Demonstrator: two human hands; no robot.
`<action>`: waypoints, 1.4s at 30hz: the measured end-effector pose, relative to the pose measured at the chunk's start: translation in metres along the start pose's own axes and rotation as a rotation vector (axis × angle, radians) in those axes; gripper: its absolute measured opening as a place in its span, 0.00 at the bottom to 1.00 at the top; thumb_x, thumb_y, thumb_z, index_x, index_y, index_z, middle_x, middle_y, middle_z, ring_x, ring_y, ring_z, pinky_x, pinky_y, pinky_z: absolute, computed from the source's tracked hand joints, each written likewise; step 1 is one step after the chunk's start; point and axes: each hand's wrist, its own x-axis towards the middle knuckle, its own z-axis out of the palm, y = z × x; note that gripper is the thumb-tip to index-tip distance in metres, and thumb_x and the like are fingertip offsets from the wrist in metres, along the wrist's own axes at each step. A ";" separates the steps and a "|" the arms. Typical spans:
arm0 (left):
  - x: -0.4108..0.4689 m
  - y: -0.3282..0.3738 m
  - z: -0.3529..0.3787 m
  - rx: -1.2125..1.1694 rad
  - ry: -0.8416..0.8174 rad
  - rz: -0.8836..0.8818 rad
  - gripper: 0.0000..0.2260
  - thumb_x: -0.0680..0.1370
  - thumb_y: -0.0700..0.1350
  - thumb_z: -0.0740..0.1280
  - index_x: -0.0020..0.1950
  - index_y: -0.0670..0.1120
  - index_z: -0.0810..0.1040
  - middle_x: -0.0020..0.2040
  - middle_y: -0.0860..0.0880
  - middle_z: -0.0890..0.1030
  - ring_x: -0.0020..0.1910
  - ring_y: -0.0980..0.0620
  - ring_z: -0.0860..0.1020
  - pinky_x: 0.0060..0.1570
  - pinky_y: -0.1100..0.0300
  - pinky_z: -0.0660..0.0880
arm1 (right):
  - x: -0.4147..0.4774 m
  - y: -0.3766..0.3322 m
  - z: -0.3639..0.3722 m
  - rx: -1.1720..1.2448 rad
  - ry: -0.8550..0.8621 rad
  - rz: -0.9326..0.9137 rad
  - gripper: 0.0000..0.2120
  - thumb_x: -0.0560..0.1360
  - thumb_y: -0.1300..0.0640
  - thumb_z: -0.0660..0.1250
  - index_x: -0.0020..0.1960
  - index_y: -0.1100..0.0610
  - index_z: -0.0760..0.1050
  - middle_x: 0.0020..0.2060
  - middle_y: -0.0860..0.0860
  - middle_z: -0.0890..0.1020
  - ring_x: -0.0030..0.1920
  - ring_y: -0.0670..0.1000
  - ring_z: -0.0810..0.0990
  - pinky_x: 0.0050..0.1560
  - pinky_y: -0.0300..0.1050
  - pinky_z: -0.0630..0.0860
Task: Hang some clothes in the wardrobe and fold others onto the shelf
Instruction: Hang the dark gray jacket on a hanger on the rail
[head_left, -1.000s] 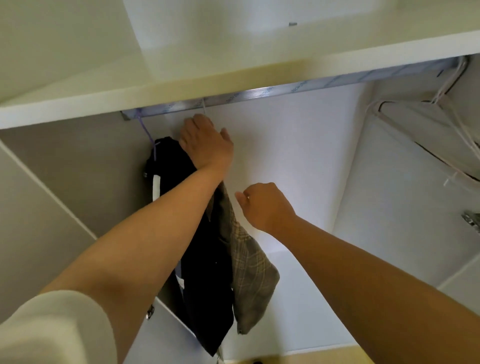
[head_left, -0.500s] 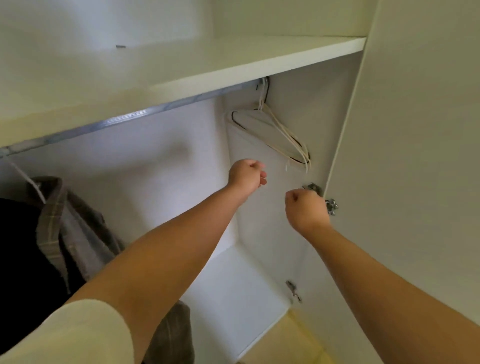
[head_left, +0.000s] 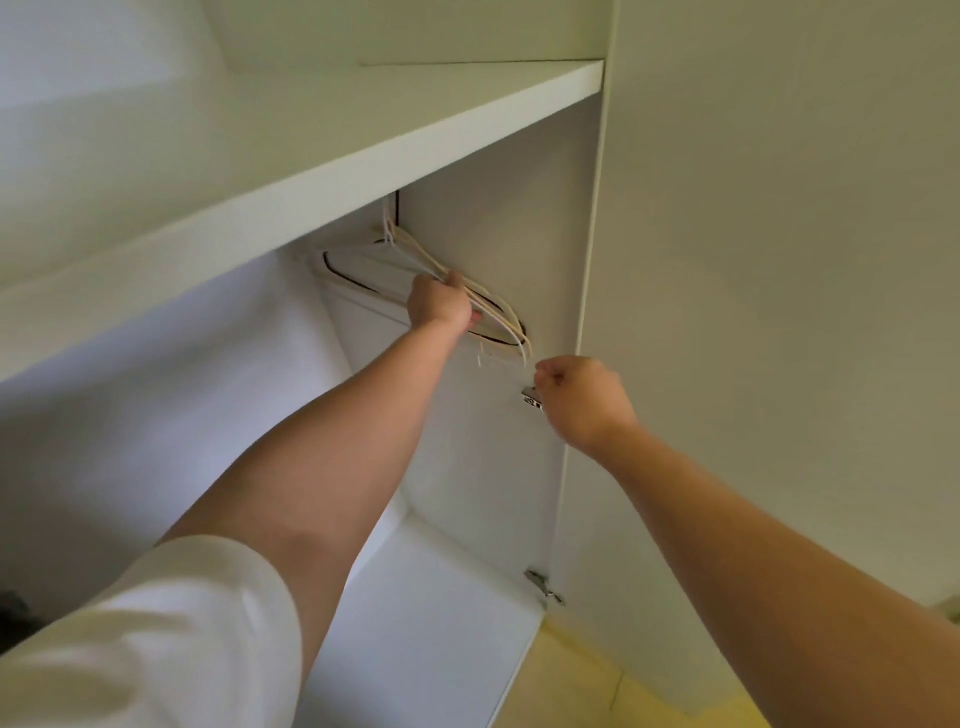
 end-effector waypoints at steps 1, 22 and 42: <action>0.003 -0.002 0.000 0.000 0.004 0.020 0.13 0.82 0.47 0.61 0.57 0.36 0.73 0.53 0.40 0.82 0.32 0.43 0.84 0.35 0.49 0.83 | 0.001 -0.001 0.001 0.007 0.003 0.004 0.15 0.82 0.55 0.57 0.57 0.59 0.81 0.50 0.58 0.84 0.52 0.61 0.80 0.47 0.45 0.75; -0.010 0.009 -0.038 0.089 0.128 0.287 0.10 0.80 0.49 0.63 0.41 0.50 0.66 0.46 0.45 0.80 0.42 0.40 0.83 0.45 0.46 0.81 | 0.000 -0.029 0.005 -0.133 0.170 -0.296 0.16 0.79 0.59 0.59 0.65 0.54 0.75 0.56 0.56 0.81 0.55 0.60 0.79 0.53 0.52 0.78; -0.085 0.039 -0.050 -0.505 -0.014 0.087 0.13 0.82 0.44 0.63 0.37 0.47 0.69 0.28 0.52 0.68 0.21 0.55 0.63 0.26 0.62 0.59 | -0.030 -0.021 -0.018 0.066 0.301 -0.359 0.18 0.82 0.56 0.58 0.71 0.53 0.70 0.48 0.55 0.83 0.48 0.59 0.80 0.47 0.52 0.77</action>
